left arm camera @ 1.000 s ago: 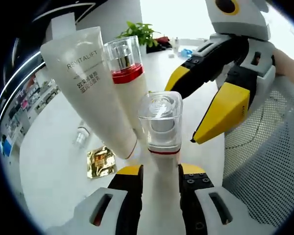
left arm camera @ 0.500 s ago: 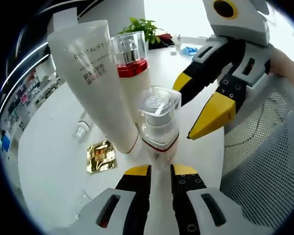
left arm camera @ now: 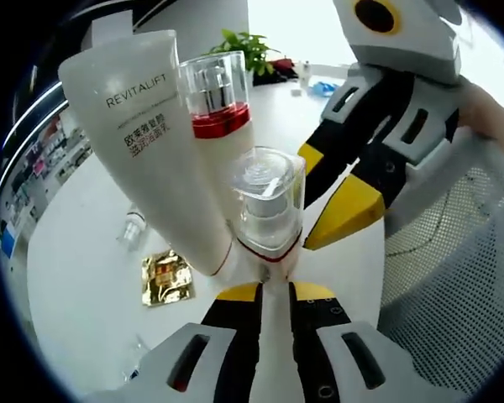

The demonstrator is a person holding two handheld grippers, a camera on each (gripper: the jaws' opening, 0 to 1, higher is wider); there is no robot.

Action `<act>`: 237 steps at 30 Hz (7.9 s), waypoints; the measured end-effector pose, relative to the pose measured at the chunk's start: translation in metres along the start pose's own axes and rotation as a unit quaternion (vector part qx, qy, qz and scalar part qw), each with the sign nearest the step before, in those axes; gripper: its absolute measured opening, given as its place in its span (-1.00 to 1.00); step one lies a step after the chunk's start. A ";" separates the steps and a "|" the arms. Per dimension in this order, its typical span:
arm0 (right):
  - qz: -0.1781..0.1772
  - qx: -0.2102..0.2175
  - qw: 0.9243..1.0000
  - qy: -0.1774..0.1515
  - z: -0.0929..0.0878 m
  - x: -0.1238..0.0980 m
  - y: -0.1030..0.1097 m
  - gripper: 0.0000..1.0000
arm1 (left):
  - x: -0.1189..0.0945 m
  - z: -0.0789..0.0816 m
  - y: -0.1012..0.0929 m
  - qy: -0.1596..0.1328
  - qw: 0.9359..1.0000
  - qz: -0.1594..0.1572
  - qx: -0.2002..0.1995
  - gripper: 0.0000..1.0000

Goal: Arrange the skincare products in the storage area until every visible bottle or jar stands upright without overlapping.

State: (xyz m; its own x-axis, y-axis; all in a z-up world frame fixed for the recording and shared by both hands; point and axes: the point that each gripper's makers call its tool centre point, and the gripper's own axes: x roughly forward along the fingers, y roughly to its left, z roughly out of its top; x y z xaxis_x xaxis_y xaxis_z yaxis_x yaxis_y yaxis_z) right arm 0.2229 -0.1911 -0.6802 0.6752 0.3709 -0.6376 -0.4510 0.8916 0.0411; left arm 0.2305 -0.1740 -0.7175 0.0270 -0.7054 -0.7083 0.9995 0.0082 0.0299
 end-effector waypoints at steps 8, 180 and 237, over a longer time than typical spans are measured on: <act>-0.008 0.013 1.000 0.008 -0.008 0.000 -0.006 -0.71 | 0.006 0.004 -0.002 -0.004 1.000 -0.002 -0.005 -0.84; -0.127 -0.026 0.991 -0.034 0.032 -0.055 -0.023 0.89 | -0.126 0.005 0.040 -0.052 0.988 0.124 -0.081 0.94; -0.058 0.020 0.997 -0.053 0.017 -0.056 -0.005 -0.15 | -0.053 0.036 0.134 -0.030 0.993 0.093 -0.059 0.16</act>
State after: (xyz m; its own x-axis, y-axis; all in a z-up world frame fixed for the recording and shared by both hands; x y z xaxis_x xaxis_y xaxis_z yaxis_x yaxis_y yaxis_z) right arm 0.1969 -0.2116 -0.6312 0.7806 0.2886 -0.5544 -0.3442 0.9389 0.0041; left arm 0.3629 -0.1617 -0.6506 0.2145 -0.7249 -0.6546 0.9721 0.2237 0.0708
